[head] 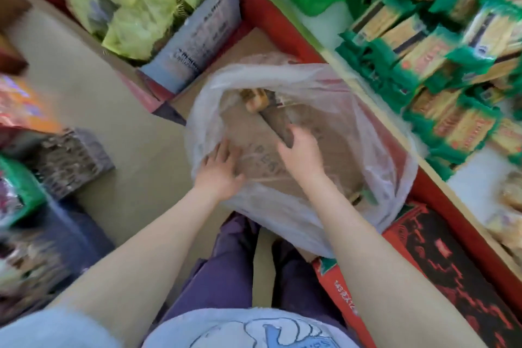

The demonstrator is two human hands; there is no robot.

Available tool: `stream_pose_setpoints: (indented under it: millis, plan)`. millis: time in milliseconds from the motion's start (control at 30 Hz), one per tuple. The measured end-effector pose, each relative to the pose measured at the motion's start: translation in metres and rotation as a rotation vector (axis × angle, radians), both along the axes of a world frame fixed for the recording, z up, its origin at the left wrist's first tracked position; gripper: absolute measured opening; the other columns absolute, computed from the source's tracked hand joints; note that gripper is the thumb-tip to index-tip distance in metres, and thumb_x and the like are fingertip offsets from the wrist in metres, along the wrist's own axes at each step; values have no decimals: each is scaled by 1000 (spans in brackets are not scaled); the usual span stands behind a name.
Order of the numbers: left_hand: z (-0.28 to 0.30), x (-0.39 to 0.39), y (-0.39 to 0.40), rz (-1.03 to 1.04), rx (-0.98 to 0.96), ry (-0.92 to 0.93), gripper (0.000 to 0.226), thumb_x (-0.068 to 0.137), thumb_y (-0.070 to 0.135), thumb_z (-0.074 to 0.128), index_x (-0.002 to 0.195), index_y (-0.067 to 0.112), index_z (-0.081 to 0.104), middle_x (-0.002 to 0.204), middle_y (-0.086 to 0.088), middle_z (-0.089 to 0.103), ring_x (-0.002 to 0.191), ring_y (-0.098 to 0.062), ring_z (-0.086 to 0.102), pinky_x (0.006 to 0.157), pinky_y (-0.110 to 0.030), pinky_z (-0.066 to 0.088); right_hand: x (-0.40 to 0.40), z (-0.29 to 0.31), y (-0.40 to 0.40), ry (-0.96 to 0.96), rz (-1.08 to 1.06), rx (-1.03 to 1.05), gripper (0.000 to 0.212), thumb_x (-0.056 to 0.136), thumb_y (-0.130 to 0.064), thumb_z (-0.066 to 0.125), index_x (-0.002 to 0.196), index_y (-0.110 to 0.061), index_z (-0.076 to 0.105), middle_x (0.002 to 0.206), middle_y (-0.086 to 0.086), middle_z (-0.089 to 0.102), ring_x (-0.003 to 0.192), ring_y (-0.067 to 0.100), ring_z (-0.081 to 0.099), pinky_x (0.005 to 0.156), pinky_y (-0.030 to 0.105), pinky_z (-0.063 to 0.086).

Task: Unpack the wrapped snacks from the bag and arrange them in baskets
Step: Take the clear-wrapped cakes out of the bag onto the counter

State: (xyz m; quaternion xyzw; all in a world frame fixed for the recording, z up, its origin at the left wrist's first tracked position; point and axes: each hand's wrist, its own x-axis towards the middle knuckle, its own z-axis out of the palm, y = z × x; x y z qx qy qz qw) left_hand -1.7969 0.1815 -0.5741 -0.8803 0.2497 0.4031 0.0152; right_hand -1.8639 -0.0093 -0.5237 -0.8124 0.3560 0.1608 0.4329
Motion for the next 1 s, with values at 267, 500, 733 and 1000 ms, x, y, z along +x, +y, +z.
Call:
stream_pose_setpoints:
  millis: [267, 500, 733, 1000]
  plan:
    - [-12, 2, 9, 72, -62, 69, 74, 96, 58, 40, 159, 36, 8, 167, 2, -13, 155, -22, 2, 123, -44, 12, 107, -60, 21, 1, -328, 82, 33, 97, -26, 63, 126, -10, 63, 125, 7, 67, 116, 24, 60, 88, 23, 39]
    - [8, 18, 5, 119, -48, 197, 68, 96, 50, 48, 157, 32, 25, 168, -3, -7, 153, -28, 13, 120, -44, 21, 61, -32, 25, -36, -429, 149, 15, 90, -21, 73, 100, -13, 66, 84, -2, 64, 78, 15, 57, 58, 14, 39]
    - [89, 28, -34, 675, -438, 528, 67, 83, 56, 73, 140, 28, 52, 138, 7, 58, 124, -16, 58, 106, -41, 49, -52, 40, -8, -80, -487, 412, 34, 86, -36, 76, 113, -17, 71, 107, 0, 75, 102, 20, 70, 92, 40, 57]
    - [170, -86, -172, 576, -673, 602, 19, 86, 13, 77, 102, 19, 70, 95, -1, 73, 80, -14, 72, 66, -31, 60, -180, 125, -69, -288, -411, -19, 32, 90, -31, 73, 118, -31, 57, 114, -12, 61, 100, -2, 57, 81, 10, 45]
